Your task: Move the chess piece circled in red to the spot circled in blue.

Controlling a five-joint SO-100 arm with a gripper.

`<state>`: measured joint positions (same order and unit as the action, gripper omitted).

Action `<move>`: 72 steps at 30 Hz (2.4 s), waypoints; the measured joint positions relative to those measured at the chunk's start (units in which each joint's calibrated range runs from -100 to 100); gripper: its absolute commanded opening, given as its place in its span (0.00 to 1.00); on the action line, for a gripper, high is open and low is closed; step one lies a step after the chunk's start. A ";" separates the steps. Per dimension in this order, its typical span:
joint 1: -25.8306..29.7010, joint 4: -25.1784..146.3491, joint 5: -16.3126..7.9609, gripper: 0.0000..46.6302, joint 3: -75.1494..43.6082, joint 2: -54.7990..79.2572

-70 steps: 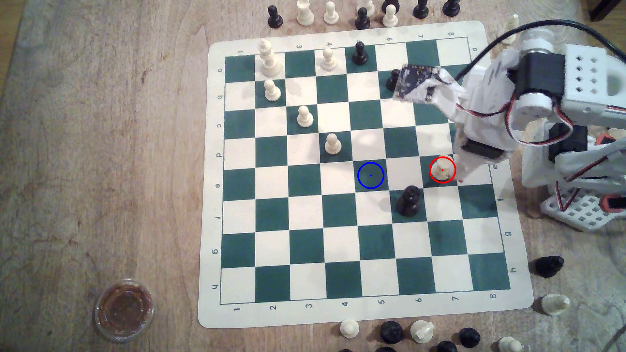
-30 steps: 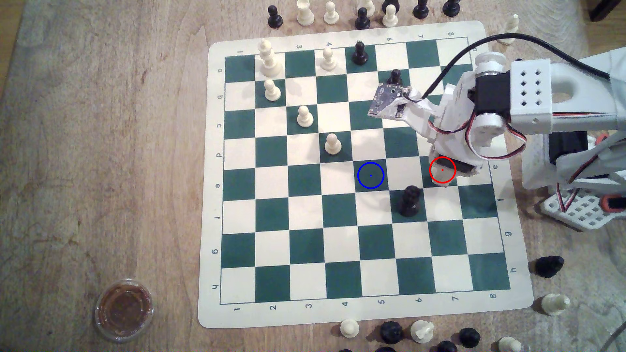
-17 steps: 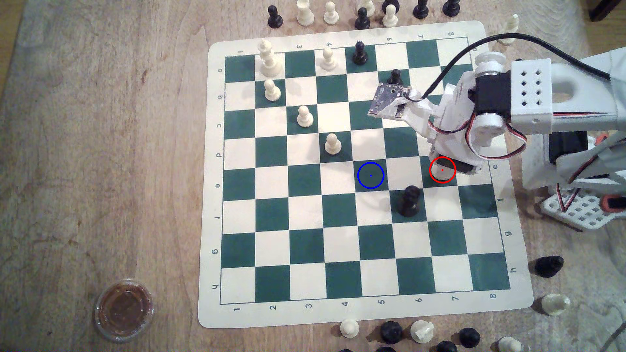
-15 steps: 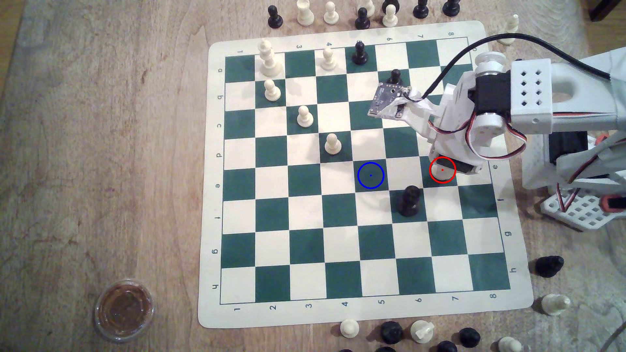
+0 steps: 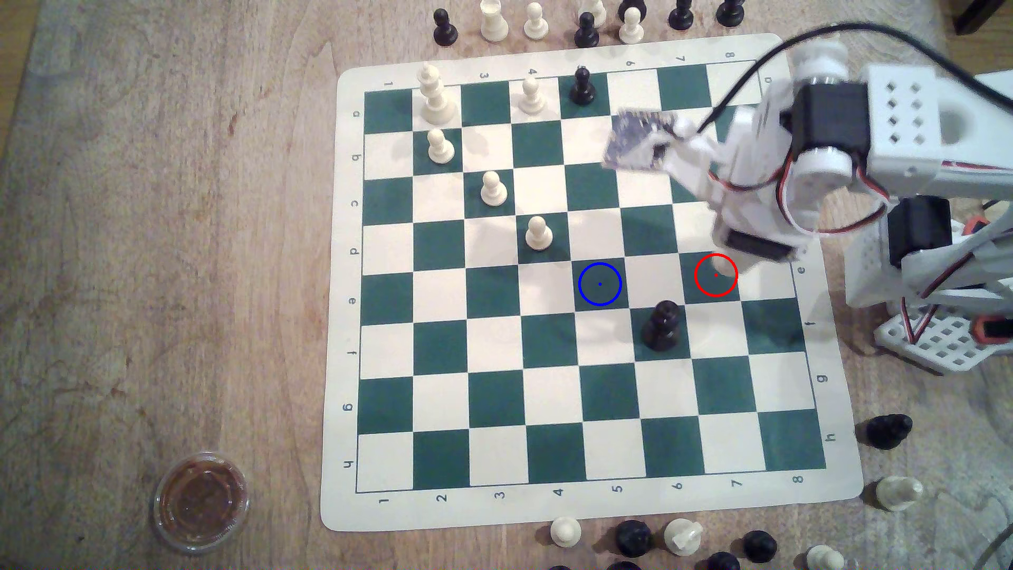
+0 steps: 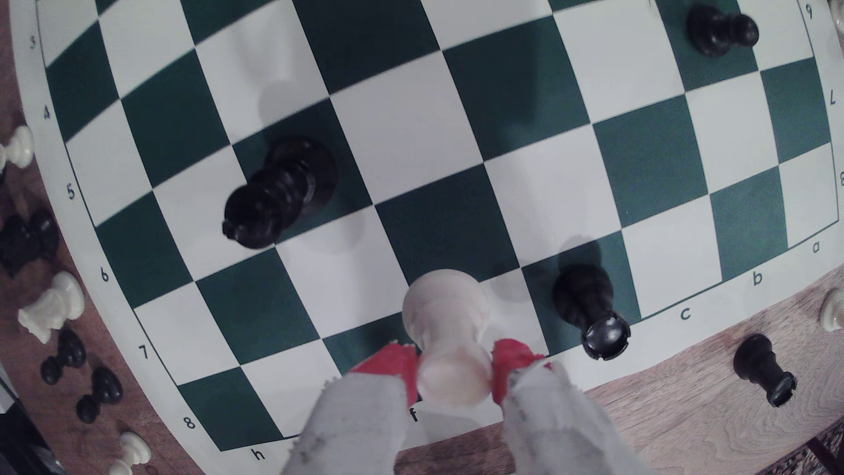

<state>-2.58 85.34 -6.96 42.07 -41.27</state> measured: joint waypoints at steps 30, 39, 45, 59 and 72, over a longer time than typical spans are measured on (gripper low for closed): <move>4.13 -20.80 2.59 0.01 -12.02 27.82; 2.73 -22.87 3.42 0.01 -12.92 31.92; 2.73 -24.14 3.42 0.01 -12.92 35.19; 2.73 -24.94 3.42 0.01 -14.73 36.03; 2.43 -24.94 3.66 0.31 -14.82 37.29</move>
<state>-0.15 60.40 -3.30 27.25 -3.98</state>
